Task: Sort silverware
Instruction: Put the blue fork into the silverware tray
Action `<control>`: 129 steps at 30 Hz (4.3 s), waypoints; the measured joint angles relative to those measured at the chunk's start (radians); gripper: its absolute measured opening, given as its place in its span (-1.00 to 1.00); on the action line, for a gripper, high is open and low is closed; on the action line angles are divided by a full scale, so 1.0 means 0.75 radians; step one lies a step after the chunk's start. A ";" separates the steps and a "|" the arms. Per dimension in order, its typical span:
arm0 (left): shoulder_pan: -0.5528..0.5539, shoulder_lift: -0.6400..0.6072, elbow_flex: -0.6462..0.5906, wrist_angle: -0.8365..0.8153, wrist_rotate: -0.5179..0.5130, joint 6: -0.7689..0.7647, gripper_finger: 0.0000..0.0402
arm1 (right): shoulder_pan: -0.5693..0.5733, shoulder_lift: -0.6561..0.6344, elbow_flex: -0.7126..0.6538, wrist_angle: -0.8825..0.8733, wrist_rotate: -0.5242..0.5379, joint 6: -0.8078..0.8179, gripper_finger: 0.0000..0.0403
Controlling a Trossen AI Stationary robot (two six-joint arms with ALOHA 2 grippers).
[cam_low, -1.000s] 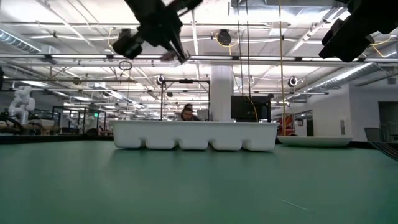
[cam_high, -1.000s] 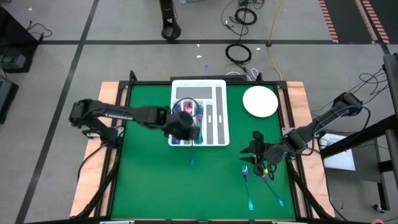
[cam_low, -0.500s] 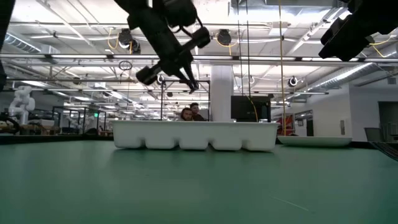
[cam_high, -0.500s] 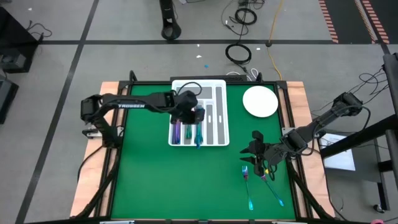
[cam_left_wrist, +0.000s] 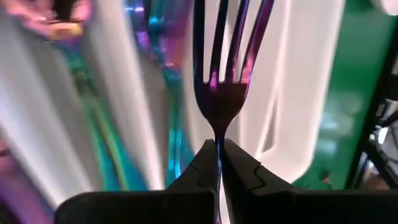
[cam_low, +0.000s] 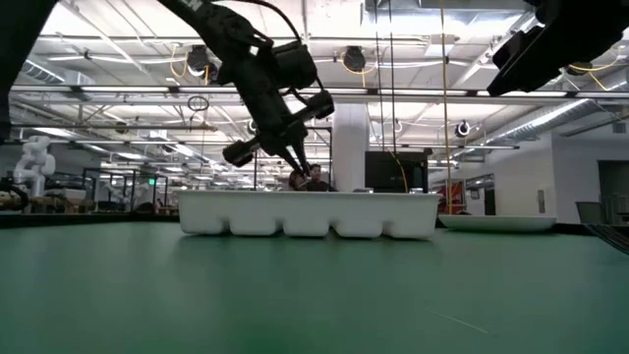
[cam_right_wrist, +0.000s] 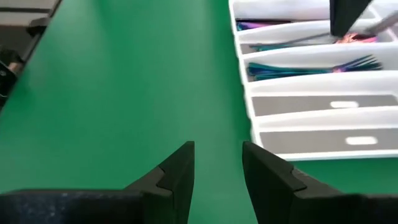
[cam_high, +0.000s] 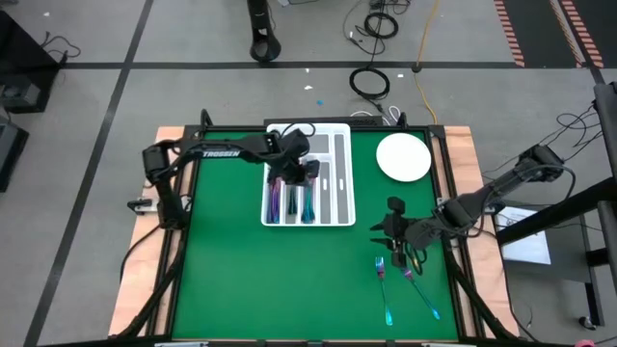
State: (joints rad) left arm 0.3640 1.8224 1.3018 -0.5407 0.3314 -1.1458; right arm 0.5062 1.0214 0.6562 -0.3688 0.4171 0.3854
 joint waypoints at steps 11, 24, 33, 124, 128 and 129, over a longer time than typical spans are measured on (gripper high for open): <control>0.039 0.248 0.299 -0.274 0.027 0.152 -0.97 | -0.117 0.000 0.000 0.016 -0.003 -0.123 -0.38; 0.030 0.321 0.316 -0.305 0.002 0.192 -0.70 | -0.124 0.000 0.000 -0.012 -0.007 -0.112 -0.38; 0.043 0.321 0.355 -0.308 0.008 0.322 -0.33 | -0.124 0.000 0.000 -0.011 -0.007 -0.112 -0.38; -0.872 0.280 0.209 0.842 -1.095 0.739 -0.30 | 0.453 0.274 0.154 -0.537 0.294 1.478 -0.99; -0.869 0.352 0.198 1.055 -1.152 0.496 -0.30 | 0.388 0.258 0.154 -0.528 0.486 1.376 -1.00; -0.864 0.368 0.198 1.104 -1.146 0.493 -0.30 | 0.362 0.258 0.153 -0.518 0.493 1.340 -1.00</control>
State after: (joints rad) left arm -0.2836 2.0987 1.4502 0.2875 -0.5280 -0.7761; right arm 0.7780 1.2152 0.7712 -0.7570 0.7872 1.3902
